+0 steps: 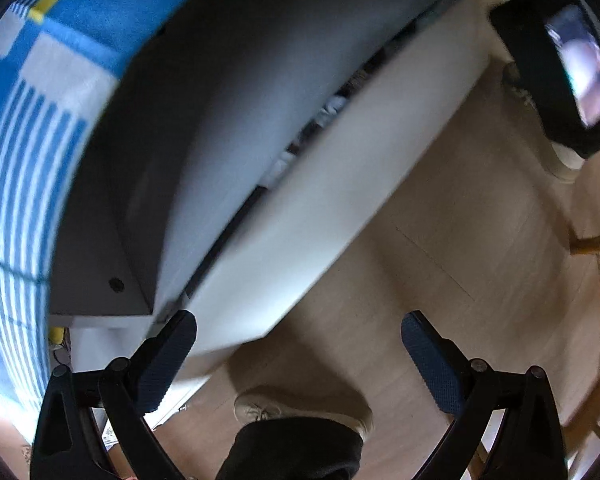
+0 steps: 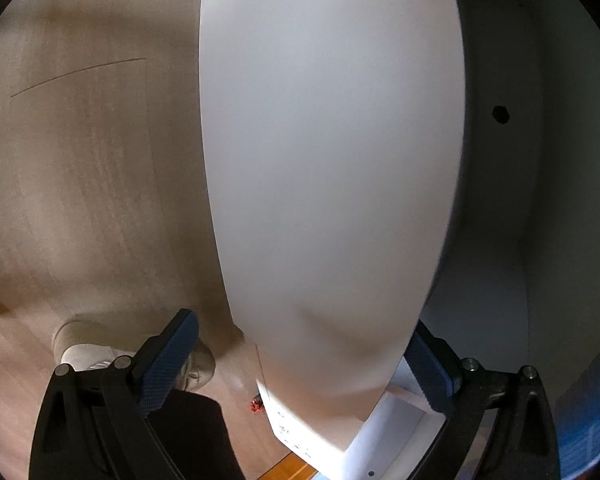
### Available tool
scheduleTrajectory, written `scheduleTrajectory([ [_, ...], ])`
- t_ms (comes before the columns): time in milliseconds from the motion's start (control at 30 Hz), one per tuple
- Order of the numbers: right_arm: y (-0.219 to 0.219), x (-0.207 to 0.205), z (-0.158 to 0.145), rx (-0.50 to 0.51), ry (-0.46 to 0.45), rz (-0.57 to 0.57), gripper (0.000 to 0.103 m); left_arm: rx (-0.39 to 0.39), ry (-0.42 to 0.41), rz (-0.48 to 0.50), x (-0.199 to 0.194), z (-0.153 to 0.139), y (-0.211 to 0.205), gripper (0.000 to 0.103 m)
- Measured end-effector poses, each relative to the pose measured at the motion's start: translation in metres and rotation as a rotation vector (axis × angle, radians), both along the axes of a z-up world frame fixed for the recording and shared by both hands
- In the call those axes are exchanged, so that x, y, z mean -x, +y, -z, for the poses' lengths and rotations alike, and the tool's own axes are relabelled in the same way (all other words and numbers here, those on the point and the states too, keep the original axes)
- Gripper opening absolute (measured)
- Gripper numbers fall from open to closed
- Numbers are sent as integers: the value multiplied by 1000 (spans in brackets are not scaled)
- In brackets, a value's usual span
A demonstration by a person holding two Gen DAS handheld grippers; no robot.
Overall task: Organize soft objects
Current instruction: 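Lower both tools down toward the white cubby shelf below the cabinet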
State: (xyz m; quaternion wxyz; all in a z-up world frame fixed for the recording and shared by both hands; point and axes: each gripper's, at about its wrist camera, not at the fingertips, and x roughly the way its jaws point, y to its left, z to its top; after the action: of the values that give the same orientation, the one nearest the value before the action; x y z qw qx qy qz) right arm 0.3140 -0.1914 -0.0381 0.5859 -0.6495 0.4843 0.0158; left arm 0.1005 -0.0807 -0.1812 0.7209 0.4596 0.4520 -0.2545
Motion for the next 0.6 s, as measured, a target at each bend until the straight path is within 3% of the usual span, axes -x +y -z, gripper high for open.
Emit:
scheduleTrajectory([
  [167, 8, 15, -8, -4, 21, -10, 101, 7, -12, -51, -25, -3, 4, 103],
  [300, 17, 18, -19, -9, 36, -15, 101, 10, 25, -75, -33, 9, 4, 103],
  [400, 7, 25, -12, -16, 56, -16, 103, 16, 92, -54, -34, 12, 2, 103],
  [600, 1, 38, -18, -46, 92, -7, 103, -9, 115, 9, -33, 9, 1, 103],
])
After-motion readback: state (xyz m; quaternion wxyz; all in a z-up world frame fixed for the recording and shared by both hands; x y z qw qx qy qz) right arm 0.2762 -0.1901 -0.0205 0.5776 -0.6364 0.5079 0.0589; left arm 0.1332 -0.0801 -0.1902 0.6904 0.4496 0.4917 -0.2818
